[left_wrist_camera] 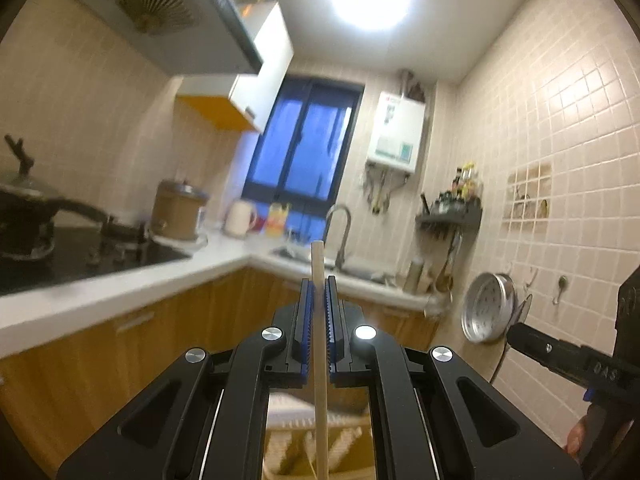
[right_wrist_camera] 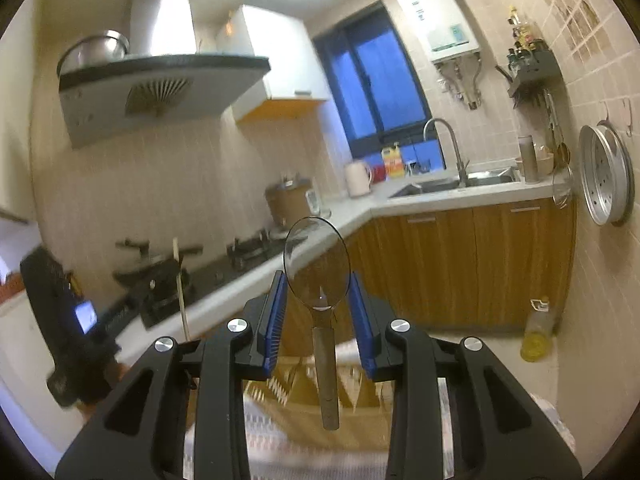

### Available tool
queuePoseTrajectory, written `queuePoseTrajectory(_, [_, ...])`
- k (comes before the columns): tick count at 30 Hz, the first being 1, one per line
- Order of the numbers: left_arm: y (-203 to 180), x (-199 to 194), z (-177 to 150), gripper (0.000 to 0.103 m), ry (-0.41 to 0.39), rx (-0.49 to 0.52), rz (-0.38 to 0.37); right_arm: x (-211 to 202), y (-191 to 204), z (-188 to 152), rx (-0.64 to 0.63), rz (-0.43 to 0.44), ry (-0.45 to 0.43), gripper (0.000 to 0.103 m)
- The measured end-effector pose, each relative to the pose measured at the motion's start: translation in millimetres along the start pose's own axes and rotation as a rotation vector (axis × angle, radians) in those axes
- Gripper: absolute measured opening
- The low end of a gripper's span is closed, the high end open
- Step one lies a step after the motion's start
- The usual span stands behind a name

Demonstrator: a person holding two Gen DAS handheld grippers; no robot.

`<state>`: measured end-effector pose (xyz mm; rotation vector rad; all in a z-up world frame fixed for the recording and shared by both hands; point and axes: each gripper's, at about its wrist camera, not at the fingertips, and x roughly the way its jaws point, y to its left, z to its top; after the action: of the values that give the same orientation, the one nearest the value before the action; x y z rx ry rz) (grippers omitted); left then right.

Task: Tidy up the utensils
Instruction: 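Lift the chopstick and spoon over the beige basket and open both tools, then move both open tools back down to the remaining utensils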

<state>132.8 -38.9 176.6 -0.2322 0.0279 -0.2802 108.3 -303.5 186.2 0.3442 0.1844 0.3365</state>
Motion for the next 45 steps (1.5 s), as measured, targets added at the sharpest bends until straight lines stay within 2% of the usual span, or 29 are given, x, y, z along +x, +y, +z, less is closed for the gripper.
queuePoseTrajectory(3, [-0.8,19.1,-7.7,0.004,-0.026,0.006,-0.018,22.2,-8.7,-4.0,0.012,-0.029,-0.002,0.029])
queuePoseTrajectory(9, [6.1,47.0,-32.5,0.004,-0.024,0.024,-0.04,61.7,-27.8,-28.3,-0.006,-0.097,0.034,0.029])
queuePoseTrajectory(17, [28.3,63.5,-47.7,0.005,-0.015,0.012,0.011,86.2,-34.1,-52.9,-0.035,-0.132,0.059,0.029])
queuePoseTrajectory(25, [37.8,74.6,-41.8,0.004,-0.02,0.008,0.023,87.5,-27.4,-56.6,-0.063,-0.145,0.043,0.029])
queuePoseTrajectory(33, [38.1,71.9,-62.1,0.004,0.039,0.008,0.011,85.6,-27.0,-66.0,-0.089,-0.158,0.058,0.029])
queuePoseTrajectory(41, [37.7,54.4,-64.8,0.005,0.096,0.011,-0.005,72.5,-27.5,-69.5,-0.058,-0.127,0.096,0.03])
queuePoseTrajectory(44, [45.7,42.4,-63.6,0.015,0.13,-0.023,-0.003,61.5,-24.5,-69.1,-0.059,-0.125,0.108,0.03])
queuePoseTrajectory(45, [46.9,38.1,-63.0,0.021,0.135,-0.032,-0.001,57.4,-23.4,-69.2,-0.059,-0.125,0.107,0.03])
